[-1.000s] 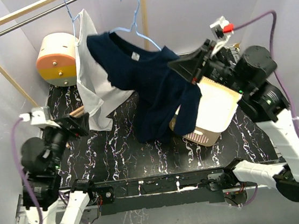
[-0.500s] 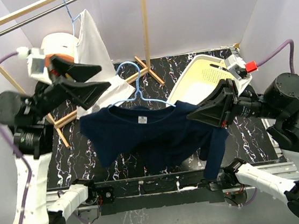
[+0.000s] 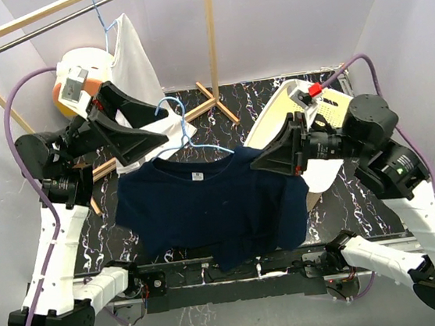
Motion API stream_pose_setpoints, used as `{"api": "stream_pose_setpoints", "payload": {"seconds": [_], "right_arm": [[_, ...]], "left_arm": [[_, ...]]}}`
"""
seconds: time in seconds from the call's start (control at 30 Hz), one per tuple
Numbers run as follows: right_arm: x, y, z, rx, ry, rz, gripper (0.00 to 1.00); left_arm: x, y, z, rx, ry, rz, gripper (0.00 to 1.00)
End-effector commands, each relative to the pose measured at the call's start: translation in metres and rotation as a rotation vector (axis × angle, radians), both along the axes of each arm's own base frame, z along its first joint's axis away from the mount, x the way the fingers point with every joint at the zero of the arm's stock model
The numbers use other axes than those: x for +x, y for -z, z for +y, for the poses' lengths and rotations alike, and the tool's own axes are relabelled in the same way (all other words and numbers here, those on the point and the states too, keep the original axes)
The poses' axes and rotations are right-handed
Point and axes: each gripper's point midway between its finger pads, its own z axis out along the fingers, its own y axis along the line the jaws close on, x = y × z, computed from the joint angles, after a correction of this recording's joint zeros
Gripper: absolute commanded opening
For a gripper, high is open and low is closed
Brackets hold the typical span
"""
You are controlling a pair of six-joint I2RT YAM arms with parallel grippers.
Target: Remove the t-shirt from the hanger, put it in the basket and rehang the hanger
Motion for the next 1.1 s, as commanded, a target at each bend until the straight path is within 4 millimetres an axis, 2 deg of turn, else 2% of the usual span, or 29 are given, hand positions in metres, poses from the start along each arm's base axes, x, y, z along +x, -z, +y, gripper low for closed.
{"api": "stream_pose_setpoints", "payload": {"seconds": [0.0,0.13,0.3,0.73,0.8,0.87,0.9,0.93,0.97,1.03,1.07], "right_arm": [[0.003,-0.033,0.002,0.092,0.004,-0.131,0.08],[0.005,-0.036,0.004,0.106,0.002,-0.135,0.08],[0.008,-0.038,0.007,0.119,-0.005,-0.129,0.08],[0.017,-0.039,0.013,0.13,0.003,-0.119,0.08],[0.02,-0.039,0.014,0.129,0.007,-0.115,0.08],[0.023,-0.037,0.015,0.125,0.013,-0.106,0.08],[0.024,-0.035,0.015,0.121,0.016,-0.101,0.08],[0.025,-0.034,0.015,0.117,0.02,-0.098,0.08],[0.025,-0.03,0.015,0.109,0.025,-0.091,0.08],[0.026,-0.021,0.013,0.087,0.035,-0.079,0.11],[0.026,-0.015,0.011,0.072,0.047,-0.073,0.18]], "left_arm": [[-0.014,0.007,0.0,0.007,0.053,-0.034,0.8],[-0.012,0.018,-0.001,0.003,0.05,-0.01,0.8],[-0.005,0.022,-0.002,-0.014,0.033,0.012,0.81],[0.002,0.01,-0.022,-0.059,0.128,0.028,0.77],[0.003,0.013,-0.027,-0.045,0.14,0.042,0.71],[0.003,0.014,-0.033,-0.032,0.153,0.045,0.57],[0.002,0.015,-0.034,-0.026,0.158,0.039,0.39],[0.002,0.015,-0.035,-0.021,0.159,0.035,0.11],[0.002,0.016,-0.035,-0.014,0.148,0.039,0.0],[0.002,0.017,-0.033,0.01,0.114,0.023,0.0],[0.001,0.016,-0.031,0.014,0.091,0.008,0.0]]}}
